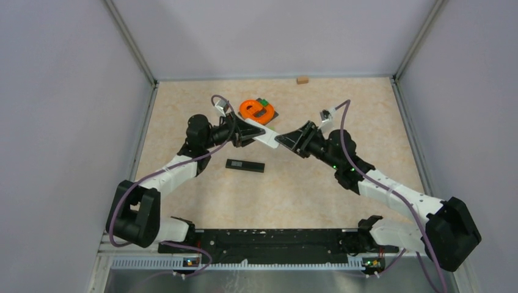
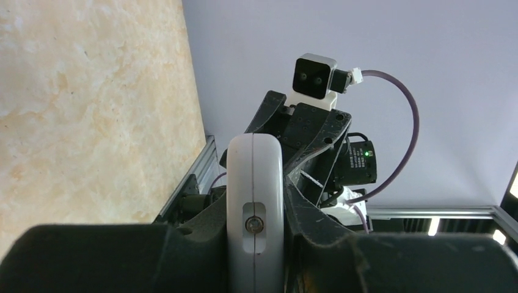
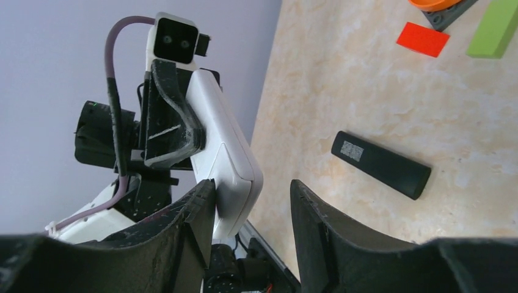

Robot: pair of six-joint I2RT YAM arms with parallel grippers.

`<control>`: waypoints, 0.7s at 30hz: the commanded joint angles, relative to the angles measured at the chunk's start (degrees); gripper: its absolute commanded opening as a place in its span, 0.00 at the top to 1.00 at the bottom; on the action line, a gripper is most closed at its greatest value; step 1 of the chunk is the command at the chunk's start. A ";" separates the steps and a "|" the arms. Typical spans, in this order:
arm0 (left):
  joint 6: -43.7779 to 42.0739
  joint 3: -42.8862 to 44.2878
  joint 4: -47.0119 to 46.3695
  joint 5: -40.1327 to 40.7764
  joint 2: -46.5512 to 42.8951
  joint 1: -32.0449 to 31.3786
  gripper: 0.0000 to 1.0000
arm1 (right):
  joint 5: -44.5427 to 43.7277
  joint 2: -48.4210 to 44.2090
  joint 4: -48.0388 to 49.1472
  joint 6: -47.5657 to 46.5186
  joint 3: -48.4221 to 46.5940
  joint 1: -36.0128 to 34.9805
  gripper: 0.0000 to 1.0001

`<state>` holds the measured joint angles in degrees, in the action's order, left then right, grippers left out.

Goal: Load the batteries into the remote control
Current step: Load the battery cover into the remote control.

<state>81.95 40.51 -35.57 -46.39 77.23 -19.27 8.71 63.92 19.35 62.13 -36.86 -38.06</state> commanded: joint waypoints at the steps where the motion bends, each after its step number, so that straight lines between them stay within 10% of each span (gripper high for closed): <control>1: 4.20 1.17 -6.00 0.44 -2.89 0.28 1.00 | 1.36 -1.26 5.65 1.26 0.99 0.27 0.54; 21: 14.09 1.29 -20.16 -1.14 -1.83 0.07 1.00 | 6.59 5.17 14.33 -2.15 1.53 0.25 0.84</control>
<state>90.26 40.03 -44.95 -45.60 76.97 -18.37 11.90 67.24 34.59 64.66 -36.36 -37.63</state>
